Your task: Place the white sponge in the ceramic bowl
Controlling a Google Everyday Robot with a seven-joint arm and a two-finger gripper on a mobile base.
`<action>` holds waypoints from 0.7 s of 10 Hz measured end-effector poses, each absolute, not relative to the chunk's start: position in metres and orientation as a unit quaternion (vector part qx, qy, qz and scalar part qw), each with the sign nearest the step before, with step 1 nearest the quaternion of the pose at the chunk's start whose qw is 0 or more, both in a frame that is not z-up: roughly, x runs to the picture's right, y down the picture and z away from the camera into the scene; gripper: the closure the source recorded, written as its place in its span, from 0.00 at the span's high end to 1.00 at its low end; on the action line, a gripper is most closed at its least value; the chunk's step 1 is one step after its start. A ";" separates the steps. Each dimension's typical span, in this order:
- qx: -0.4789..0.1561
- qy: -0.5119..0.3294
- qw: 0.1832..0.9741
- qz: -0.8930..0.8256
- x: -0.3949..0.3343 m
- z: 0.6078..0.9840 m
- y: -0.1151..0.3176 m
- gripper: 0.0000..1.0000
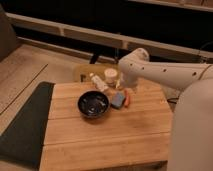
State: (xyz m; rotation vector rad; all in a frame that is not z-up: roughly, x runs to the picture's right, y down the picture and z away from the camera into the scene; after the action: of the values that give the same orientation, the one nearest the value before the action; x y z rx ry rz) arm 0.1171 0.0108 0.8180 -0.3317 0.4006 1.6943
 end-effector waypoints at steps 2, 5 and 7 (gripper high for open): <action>-0.166 0.195 0.635 0.729 0.113 0.839 0.025 0.65; -0.187 0.212 0.641 0.713 0.111 0.877 0.033 0.65; -0.198 0.208 0.649 0.704 0.104 0.897 0.030 0.65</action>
State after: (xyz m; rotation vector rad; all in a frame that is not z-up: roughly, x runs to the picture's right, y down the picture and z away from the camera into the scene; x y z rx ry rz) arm 0.1039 0.0303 0.8975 -0.4501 0.4720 1.6008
